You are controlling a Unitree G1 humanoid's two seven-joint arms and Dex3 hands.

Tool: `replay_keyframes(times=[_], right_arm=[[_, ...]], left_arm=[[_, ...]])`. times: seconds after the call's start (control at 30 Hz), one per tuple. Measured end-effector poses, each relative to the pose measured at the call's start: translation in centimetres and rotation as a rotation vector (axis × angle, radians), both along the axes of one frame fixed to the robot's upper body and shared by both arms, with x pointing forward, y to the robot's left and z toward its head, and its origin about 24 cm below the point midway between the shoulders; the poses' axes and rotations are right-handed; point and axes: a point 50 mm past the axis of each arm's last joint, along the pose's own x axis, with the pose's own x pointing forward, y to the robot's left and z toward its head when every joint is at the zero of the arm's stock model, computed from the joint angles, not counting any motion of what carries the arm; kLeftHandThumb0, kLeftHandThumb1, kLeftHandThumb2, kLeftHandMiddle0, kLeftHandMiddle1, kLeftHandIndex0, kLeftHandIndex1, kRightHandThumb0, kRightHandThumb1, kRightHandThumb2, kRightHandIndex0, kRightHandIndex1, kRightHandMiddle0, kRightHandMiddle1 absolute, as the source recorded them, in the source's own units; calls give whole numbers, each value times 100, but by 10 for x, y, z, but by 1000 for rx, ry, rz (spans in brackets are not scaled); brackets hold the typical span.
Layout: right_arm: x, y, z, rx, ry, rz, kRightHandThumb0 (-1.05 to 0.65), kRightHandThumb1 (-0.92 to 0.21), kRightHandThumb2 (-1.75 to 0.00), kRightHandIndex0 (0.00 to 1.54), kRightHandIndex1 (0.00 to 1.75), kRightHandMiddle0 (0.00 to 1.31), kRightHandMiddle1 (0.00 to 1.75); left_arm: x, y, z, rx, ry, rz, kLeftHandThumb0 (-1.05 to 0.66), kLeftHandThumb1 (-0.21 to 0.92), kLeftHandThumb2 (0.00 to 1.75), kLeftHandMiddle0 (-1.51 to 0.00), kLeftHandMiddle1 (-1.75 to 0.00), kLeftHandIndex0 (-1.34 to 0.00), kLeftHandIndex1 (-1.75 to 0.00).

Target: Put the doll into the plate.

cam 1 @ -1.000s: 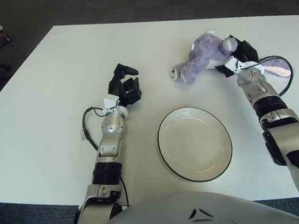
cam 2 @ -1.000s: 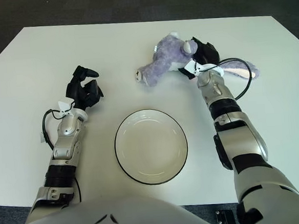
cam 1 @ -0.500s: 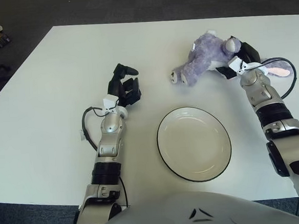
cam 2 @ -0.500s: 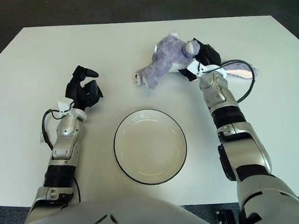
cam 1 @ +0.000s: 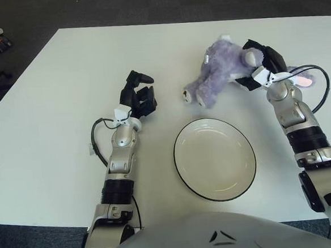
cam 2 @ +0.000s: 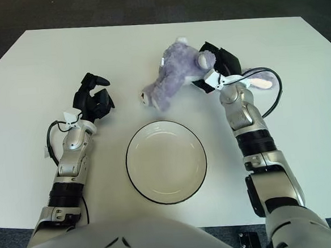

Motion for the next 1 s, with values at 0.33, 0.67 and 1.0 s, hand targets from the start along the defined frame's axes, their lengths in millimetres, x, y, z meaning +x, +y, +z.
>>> replay_keyframes(times=[0.33, 0.67, 1.0], right_arm=[[-14, 1, 23, -41, -42, 68, 55, -12, -156, 77, 175, 103, 175], [-31, 5, 35, -53, -73, 124, 56, -10, -157, 79, 175, 103, 175], [-38, 7, 45, -25, -79, 159, 54, -14, -153, 75, 175, 97, 175]], left_arm=[[0, 0, 0, 7, 1, 6, -38, 68, 85, -94, -175, -34, -175], [2, -1, 0, 2, 5, 3, -38, 66, 87, -99, -175, -35, -175], [3, -1, -2, -2, 14, 1, -39, 65, 89, -101, -175, -36, -175]])
